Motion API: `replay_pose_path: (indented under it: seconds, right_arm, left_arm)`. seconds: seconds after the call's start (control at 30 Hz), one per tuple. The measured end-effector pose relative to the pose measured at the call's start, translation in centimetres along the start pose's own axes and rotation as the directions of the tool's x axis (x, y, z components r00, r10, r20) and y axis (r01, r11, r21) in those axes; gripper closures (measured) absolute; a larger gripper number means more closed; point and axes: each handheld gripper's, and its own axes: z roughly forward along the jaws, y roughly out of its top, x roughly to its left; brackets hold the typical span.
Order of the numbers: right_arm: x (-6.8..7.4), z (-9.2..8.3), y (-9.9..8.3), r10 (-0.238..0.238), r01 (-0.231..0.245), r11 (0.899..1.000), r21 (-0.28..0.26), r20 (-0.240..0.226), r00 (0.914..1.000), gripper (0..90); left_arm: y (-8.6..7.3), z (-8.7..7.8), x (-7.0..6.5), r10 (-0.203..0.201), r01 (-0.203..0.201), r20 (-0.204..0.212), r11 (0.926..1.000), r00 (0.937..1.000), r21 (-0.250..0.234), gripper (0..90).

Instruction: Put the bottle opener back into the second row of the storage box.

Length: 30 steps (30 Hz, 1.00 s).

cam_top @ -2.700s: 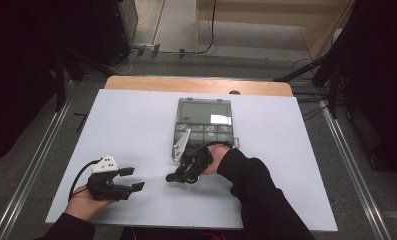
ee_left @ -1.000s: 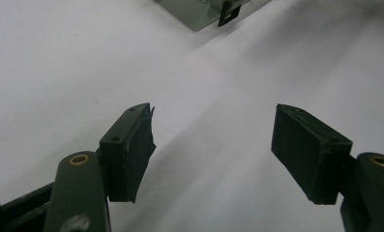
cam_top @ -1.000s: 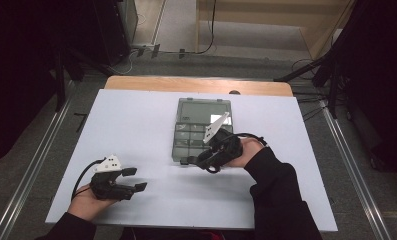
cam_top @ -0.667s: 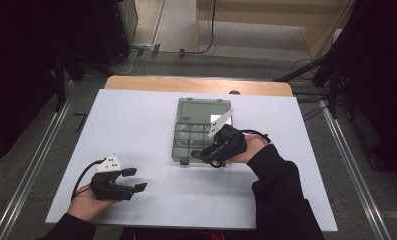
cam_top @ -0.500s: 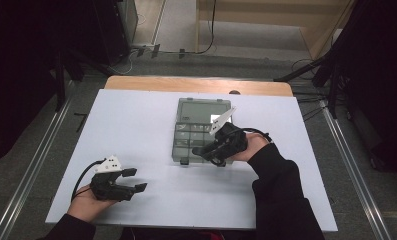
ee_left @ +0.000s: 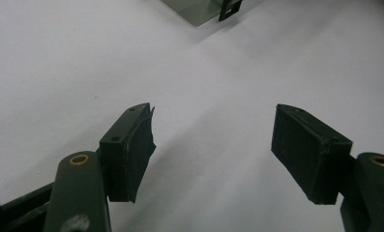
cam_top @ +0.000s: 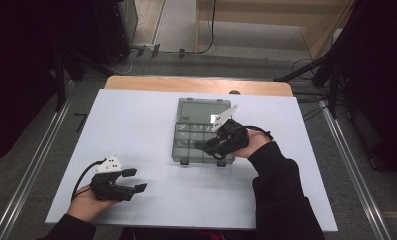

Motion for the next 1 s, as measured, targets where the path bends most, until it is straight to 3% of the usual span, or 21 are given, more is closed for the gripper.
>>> replay_pose_path:
  seconds: [0.37, 0.47, 1.0]
  right_arm:
    - [-0.4, 0.9, 0.2, -0.013, 0.013, 1.0, -0.004, 0.05, 0.9987, 65.3]
    - [-0.5, 1.3, 0.2, -0.035, 0.036, 0.999, -0.011, 0.062, 0.9975, 65.3]
    - [-0.5, 2.6, 0.2, -0.034, 0.034, 0.999, 0.01, 0.036, 0.9987, 65.3]
  left_arm:
    - [0.0, 0.0, 0.0, 0.001, -0.001, 0.0, 1.0, 1.0, 0.002, 31.2]
    - [0.0, 0.0, 0.0, 0.002, -0.002, 0.0, 1.0, 1.0, 0.002, 31.3]
    - [0.1, 0.0, 0.1, 0.006, -0.006, 0.0, 1.0, 1.0, 0.006, 31.3]
